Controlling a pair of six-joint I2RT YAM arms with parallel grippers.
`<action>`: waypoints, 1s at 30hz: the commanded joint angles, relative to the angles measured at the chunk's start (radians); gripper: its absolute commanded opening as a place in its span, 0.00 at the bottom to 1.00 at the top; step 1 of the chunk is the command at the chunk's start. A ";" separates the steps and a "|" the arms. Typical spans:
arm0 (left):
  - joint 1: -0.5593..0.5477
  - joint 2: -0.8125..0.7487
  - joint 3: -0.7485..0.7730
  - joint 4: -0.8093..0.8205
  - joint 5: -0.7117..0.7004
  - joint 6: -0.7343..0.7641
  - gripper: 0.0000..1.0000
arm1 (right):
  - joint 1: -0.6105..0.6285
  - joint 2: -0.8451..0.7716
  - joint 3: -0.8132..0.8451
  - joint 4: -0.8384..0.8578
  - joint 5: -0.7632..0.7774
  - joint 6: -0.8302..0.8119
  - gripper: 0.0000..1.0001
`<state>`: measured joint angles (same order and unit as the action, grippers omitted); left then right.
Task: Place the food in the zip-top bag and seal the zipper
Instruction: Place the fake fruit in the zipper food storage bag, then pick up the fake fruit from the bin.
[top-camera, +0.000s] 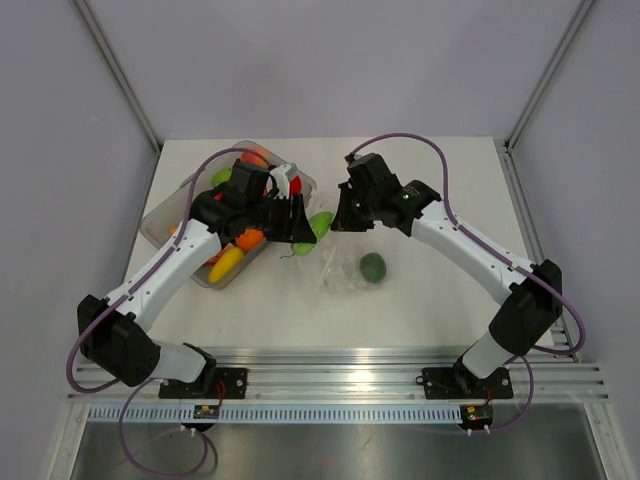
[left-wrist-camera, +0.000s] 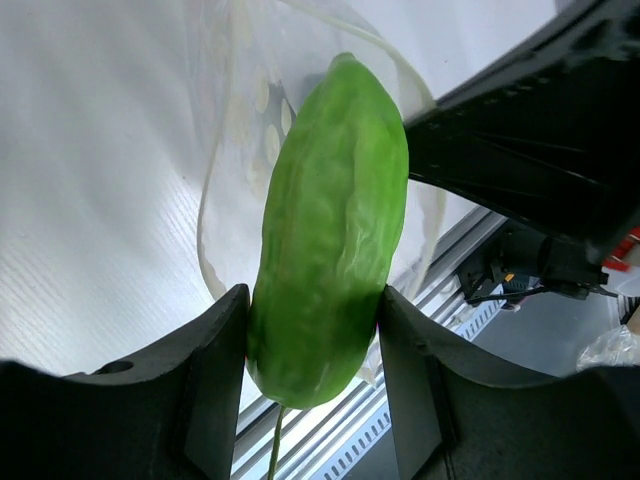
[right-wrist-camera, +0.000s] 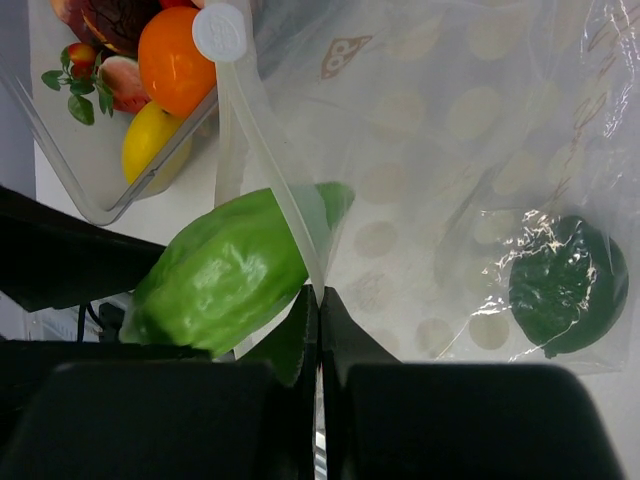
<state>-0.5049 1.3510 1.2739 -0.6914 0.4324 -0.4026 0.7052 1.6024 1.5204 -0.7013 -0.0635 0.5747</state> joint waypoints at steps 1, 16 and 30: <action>-0.020 0.042 0.015 0.035 -0.032 -0.012 0.24 | 0.017 -0.024 0.055 0.019 0.016 0.005 0.00; -0.040 0.017 0.077 -0.028 -0.064 0.039 0.89 | 0.019 -0.036 0.049 0.023 0.021 0.005 0.00; 0.200 0.026 0.116 -0.155 -0.457 0.099 0.84 | 0.019 -0.041 0.032 0.042 0.005 0.005 0.00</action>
<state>-0.3115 1.3140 1.3674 -0.8131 0.1604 -0.3172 0.7120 1.5940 1.5314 -0.6998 -0.0628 0.5766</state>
